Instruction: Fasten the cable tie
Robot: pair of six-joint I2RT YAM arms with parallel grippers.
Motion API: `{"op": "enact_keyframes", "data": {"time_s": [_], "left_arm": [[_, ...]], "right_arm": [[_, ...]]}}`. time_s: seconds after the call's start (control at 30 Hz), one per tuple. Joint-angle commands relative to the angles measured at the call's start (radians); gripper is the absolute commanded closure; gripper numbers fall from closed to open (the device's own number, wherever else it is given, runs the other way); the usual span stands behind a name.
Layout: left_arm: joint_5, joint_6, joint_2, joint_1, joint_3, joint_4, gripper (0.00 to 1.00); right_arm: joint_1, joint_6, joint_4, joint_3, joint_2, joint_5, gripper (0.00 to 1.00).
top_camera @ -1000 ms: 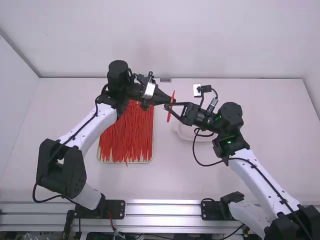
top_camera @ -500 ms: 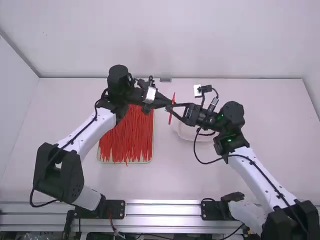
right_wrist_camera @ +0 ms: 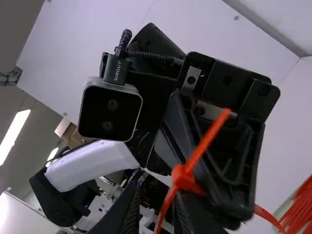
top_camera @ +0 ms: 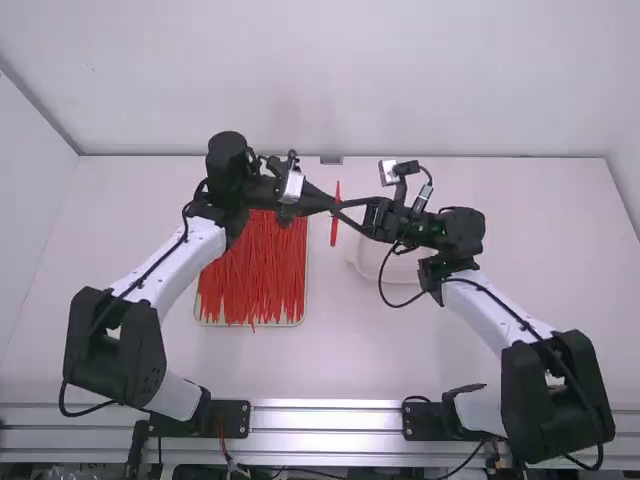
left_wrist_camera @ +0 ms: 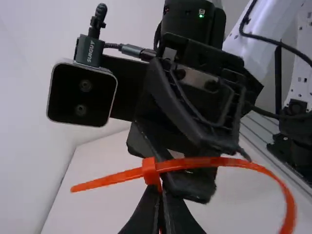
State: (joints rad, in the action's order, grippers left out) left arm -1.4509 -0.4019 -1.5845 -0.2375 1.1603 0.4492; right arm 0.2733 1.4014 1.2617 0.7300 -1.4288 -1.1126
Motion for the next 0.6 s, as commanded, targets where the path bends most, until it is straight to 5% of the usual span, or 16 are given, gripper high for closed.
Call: {"op": "enact_keyframes", "data": {"time_s": [0.0,0.57], "left_arm": [[-0.116,0.048,0.048,0.006,-0.003,0.024,0.98],[-0.116,0.167,0.048,0.021,-0.019,0.103,0.99]], "right_arm": [[-0.027,0.042,-0.002,0.009,-0.023,0.057,0.79],[-0.029,0.068,0.024,0.009,-0.023,0.039,0.70]]}}
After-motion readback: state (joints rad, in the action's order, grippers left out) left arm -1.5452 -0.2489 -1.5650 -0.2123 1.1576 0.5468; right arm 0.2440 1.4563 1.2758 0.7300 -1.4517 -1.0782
